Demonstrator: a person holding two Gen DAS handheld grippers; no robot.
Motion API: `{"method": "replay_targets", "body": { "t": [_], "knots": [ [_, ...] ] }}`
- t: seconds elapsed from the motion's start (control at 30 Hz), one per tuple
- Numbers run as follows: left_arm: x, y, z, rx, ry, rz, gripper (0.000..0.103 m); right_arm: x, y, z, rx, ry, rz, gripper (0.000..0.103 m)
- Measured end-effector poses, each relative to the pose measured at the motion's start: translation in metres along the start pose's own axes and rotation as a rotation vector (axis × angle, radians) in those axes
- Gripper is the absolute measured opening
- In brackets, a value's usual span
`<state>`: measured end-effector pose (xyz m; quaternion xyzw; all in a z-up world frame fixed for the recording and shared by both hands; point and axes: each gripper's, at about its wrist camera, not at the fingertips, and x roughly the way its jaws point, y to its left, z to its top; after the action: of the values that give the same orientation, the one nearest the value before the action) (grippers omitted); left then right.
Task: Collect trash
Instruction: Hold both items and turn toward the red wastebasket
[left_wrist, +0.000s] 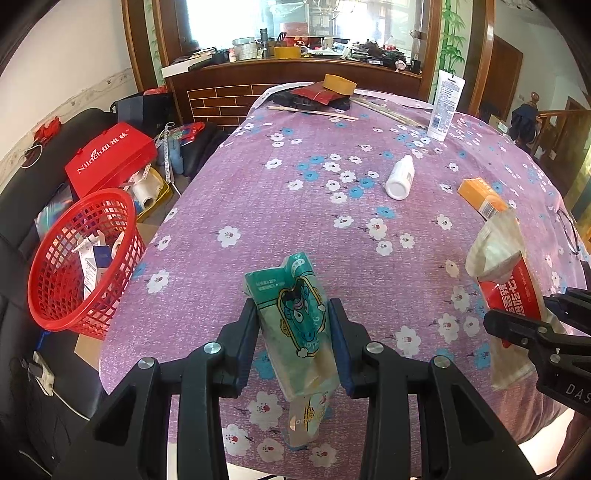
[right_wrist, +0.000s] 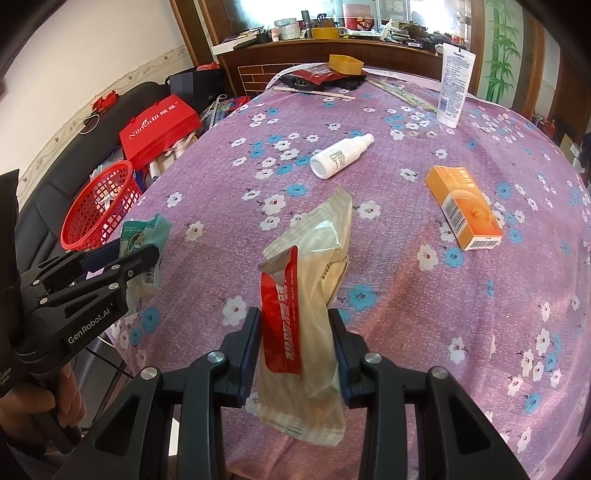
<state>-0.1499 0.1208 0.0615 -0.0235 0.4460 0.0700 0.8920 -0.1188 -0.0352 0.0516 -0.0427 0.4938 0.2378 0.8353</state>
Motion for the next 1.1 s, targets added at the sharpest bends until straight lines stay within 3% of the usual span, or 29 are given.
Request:
{"method": "replay_targets", "body": {
  "t": [1.1],
  "knots": [
    [-0.004, 0.075, 0.004, -0.114, -0.026, 0.036, 0.036, 0.023, 0.061, 0.031, -0.107, 0.013, 0.031, 0.038]
  ]
}}
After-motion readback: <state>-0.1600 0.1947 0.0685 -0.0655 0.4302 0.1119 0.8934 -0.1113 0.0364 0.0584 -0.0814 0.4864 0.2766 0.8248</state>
